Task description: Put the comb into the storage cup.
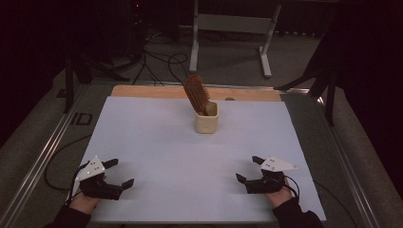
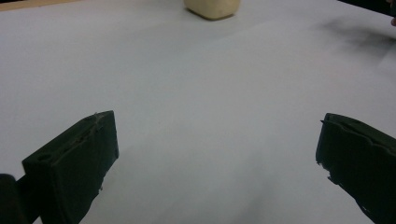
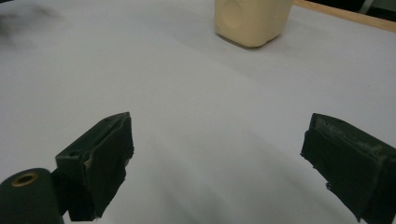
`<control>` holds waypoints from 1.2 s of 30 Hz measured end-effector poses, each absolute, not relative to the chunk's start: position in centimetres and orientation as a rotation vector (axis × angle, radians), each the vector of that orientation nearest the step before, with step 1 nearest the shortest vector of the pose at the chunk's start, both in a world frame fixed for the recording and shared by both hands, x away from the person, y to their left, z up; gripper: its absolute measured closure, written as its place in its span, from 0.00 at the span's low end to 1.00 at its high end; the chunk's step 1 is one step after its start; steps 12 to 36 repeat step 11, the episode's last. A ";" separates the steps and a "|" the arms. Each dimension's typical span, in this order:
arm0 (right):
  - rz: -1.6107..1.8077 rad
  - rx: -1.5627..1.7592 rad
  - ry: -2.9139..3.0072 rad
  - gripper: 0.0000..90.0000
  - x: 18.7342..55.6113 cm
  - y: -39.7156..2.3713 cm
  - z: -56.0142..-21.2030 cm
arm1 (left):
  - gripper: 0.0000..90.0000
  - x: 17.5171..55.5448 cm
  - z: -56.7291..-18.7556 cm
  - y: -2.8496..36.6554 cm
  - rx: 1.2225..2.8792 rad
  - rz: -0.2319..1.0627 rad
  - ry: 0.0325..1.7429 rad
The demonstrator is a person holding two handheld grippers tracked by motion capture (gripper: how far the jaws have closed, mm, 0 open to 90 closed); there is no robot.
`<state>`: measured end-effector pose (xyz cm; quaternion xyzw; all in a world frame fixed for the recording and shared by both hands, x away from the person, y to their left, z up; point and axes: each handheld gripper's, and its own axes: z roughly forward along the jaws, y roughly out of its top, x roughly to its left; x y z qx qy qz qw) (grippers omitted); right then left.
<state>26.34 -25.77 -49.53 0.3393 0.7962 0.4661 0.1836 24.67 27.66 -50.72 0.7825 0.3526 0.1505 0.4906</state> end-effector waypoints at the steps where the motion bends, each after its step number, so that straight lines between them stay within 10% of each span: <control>1: 1.312 0.954 2.244 0.09 26.4 -25.7 -49.5 | 0.00 24.7 -50.7 27.7 1.900 0.366 0.856; 36: 1.293 0.934 2.261 0.09 26.6 -25.5 -49.7 | 0.00 24.4 -50.5 27.3 1.883 0.383 0.845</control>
